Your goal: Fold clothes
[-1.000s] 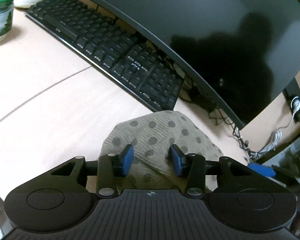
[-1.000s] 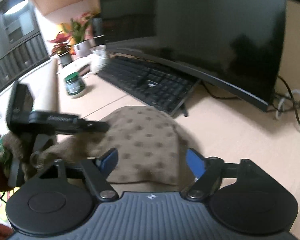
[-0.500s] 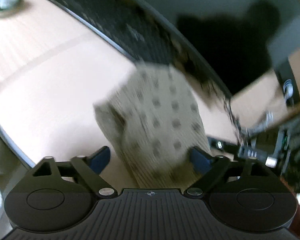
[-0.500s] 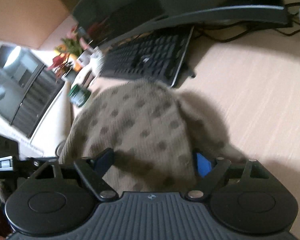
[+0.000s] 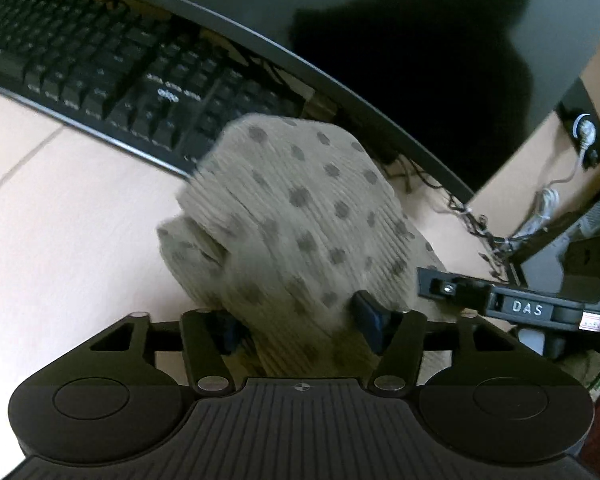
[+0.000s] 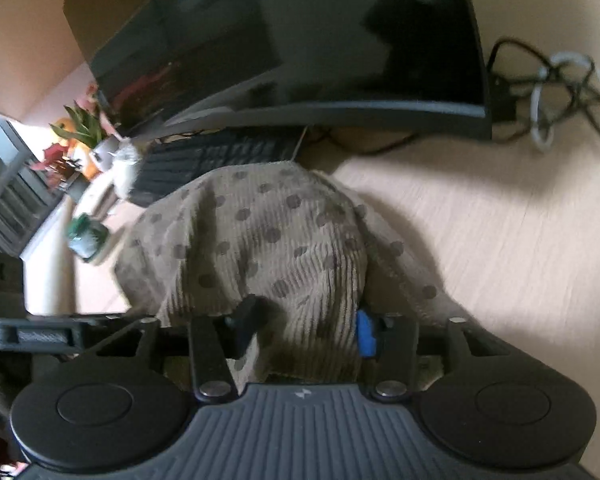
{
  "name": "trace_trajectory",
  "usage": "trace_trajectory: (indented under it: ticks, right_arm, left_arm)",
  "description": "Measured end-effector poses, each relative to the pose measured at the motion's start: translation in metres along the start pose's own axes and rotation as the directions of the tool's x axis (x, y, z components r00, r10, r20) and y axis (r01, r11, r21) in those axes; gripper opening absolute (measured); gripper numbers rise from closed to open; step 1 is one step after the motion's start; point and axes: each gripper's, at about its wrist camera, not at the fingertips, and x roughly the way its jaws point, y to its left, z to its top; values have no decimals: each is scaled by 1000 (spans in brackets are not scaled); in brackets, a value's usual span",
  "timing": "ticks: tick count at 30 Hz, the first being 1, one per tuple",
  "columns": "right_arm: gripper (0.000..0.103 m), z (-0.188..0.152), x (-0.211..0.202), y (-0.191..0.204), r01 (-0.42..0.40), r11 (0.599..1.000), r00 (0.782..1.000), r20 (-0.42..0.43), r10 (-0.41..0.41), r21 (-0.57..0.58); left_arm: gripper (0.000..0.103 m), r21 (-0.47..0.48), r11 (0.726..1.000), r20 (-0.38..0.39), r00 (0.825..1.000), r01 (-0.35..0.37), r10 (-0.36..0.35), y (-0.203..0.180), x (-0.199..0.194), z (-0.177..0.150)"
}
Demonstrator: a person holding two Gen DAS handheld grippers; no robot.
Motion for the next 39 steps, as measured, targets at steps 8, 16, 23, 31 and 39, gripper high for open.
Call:
trace_trajectory:
  ticks: [8, 16, 23, 31, 39]
  right_arm:
    - [65, -13, -68, 43, 107, 974, 984, 159, -76, -200]
    - [65, -48, -5, 76, 97, 940, 995, 41, -88, -328]
    - [71, -52, 13, 86, 171, 922, 985, 38, -169, -346]
    - [101, -57, -18, 74, 85, 963, 996, 61, -71, -256]
    - [103, -80, -147, 49, 78, 977, 977, 213, -34, -200]
  left_arm:
    - [68, 167, 983, 179, 978, 80, -110, -30, -79, 28]
    - [60, 137, 989, 14, 999, 46, -48, -8, 16, 52]
    - [63, 72, 996, 6, 998, 61, -62, 9, 38, 59]
    - [89, 36, 989, 293, 947, -146, 130, -26, -32, 2]
    - [103, -130, 937, 435, 830, -325, 348, -128, -133, -120]
